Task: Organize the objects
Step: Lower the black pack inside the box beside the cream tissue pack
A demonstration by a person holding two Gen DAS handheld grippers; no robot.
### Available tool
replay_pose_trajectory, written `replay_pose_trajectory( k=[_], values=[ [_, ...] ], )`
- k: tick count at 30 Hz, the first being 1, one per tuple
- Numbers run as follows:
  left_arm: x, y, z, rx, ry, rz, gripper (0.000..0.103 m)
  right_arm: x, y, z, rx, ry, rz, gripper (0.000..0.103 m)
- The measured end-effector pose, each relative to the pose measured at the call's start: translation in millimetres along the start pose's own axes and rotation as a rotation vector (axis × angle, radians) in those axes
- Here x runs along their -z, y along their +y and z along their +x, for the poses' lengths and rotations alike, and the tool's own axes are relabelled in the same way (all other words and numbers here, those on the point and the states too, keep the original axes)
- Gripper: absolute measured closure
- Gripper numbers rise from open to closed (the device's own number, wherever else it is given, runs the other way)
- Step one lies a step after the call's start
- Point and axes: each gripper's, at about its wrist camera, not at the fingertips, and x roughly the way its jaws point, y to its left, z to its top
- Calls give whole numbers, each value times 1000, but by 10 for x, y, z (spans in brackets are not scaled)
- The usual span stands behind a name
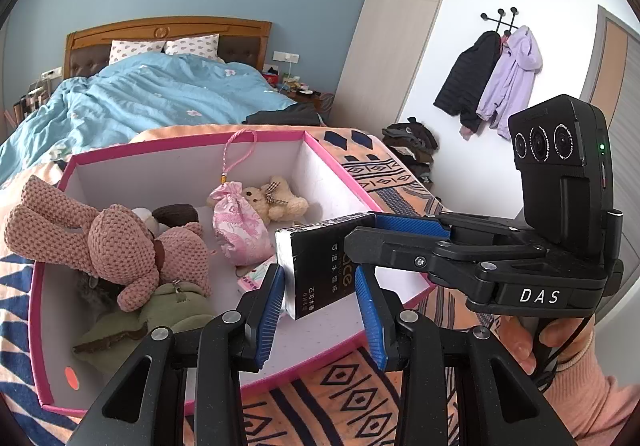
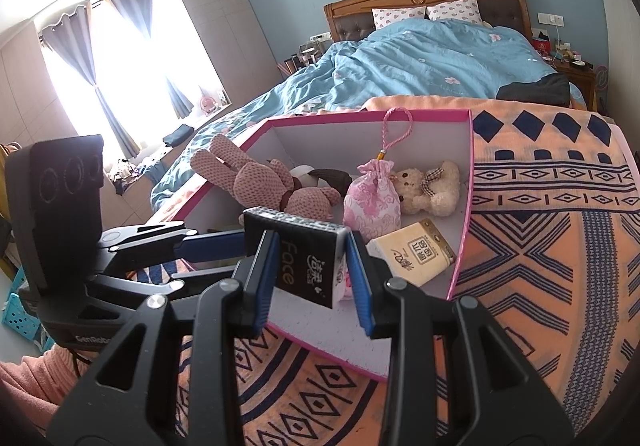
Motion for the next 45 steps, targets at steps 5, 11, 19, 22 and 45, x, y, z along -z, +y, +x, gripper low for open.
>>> replay_pose_trajectory(
  k=[5, 11, 19, 22, 45],
  values=[
    [-3, 10, 3, -4, 2, -2, 67, -17, -4, 12, 1, 3, 3, 65],
    [-5, 22, 18, -8, 7, -6, 67, -28, -14, 24, 3, 7, 2, 65],
    [4, 31, 37, -12, 13, -14, 67, -28, -30, 93, 7, 16, 2, 65],
    [6, 35, 40, -12, 14, -15, 67, -31, -34, 102, 7, 19, 2, 65],
    [17, 117, 147, -26, 42, -38, 67, -53, -66, 257, 19, 52, 7, 65]
  ],
)
